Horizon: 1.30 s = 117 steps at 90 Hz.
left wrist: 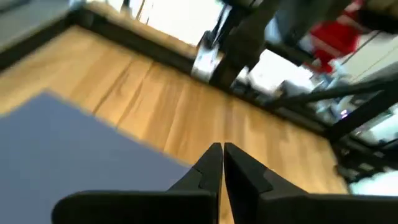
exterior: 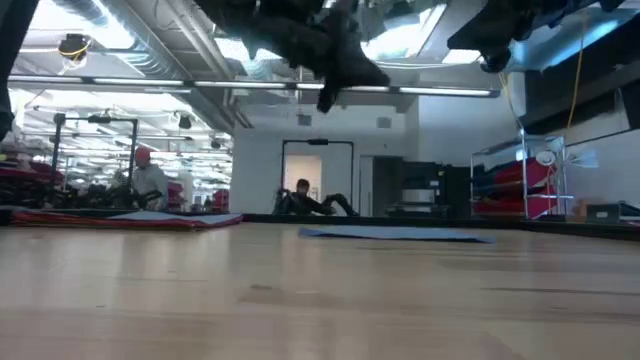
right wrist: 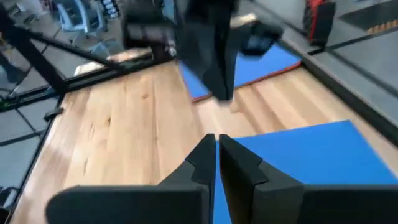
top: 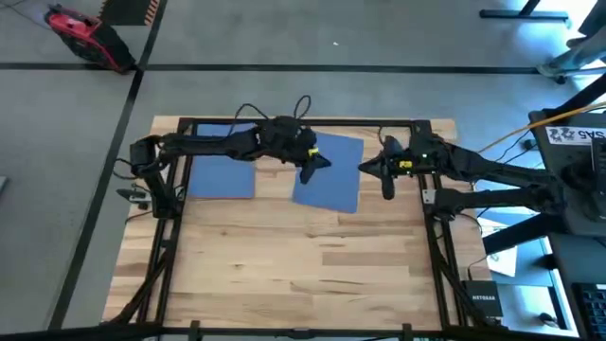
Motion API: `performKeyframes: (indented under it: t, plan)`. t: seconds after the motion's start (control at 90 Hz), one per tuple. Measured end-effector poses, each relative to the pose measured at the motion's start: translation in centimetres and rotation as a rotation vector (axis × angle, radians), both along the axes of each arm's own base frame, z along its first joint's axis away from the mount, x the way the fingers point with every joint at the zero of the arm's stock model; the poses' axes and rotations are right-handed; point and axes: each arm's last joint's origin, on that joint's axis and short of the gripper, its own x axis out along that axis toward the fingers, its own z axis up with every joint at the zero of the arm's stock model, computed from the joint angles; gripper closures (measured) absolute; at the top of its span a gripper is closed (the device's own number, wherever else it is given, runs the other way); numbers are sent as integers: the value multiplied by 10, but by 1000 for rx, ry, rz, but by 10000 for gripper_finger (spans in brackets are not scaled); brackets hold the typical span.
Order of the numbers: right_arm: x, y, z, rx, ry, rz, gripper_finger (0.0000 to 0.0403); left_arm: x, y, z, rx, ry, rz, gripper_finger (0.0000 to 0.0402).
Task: Organize paper
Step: Move the blue colored paper on the bottom left of the table
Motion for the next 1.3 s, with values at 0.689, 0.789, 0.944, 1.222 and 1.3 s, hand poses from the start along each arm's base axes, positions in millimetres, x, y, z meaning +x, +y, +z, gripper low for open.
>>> performKeyframes:
  t: [0.689,0.789,0.944,1.222,1.3]
  plan:
    - [20,-1,-16,-2,78,162,403,-51,-13,-12,-110,-262,106,401]
    - [25,-3,-23,1,123,138,403,-73,-16,-13,-71,-172,136,401]
    - [42,-9,-41,15,213,81,403,-111,-17,-9,-47,-133,170,401]
    - [79,-28,-97,26,435,-174,403,-165,-22,-26,-93,-12,254,401]
    - [88,-33,-111,12,463,-256,403,-173,-25,-29,-86,53,255,401]
